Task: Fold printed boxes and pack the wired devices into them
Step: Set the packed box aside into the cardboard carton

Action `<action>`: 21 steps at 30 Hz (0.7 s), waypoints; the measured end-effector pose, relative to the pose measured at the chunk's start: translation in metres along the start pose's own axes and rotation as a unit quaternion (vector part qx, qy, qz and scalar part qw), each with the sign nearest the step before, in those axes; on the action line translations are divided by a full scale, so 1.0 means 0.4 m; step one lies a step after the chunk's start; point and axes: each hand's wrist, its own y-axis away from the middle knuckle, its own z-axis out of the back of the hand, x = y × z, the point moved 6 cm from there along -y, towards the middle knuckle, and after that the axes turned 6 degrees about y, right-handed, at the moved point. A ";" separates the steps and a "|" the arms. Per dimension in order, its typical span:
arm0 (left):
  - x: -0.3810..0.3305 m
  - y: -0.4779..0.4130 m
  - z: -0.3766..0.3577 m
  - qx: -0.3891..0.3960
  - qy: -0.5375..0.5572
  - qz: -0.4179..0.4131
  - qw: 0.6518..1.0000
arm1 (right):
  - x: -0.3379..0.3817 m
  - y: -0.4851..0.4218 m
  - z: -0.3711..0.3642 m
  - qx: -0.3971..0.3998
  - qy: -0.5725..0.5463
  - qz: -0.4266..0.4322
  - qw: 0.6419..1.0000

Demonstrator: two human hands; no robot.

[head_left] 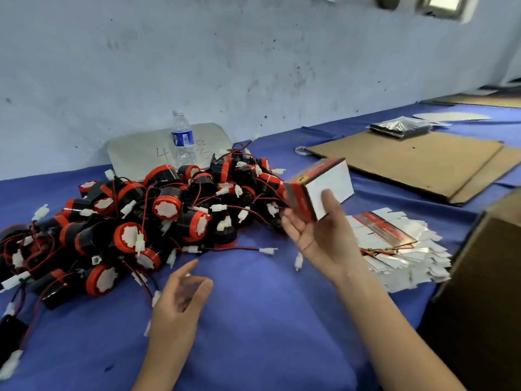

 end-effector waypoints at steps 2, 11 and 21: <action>0.008 -0.006 -0.003 0.007 -0.009 -0.007 1.000 | 0.129 0.039 0.033 -0.048 -0.087 0.078 0.992; 0.048 -0.034 -0.007 0.020 -0.008 -0.043 0.999 | 0.515 0.227 0.190 -0.209 -0.242 0.385 0.866; 0.020 -0.013 -0.009 0.018 -0.035 -0.066 0.997 | 0.500 0.210 0.240 -0.305 -0.143 0.309 0.890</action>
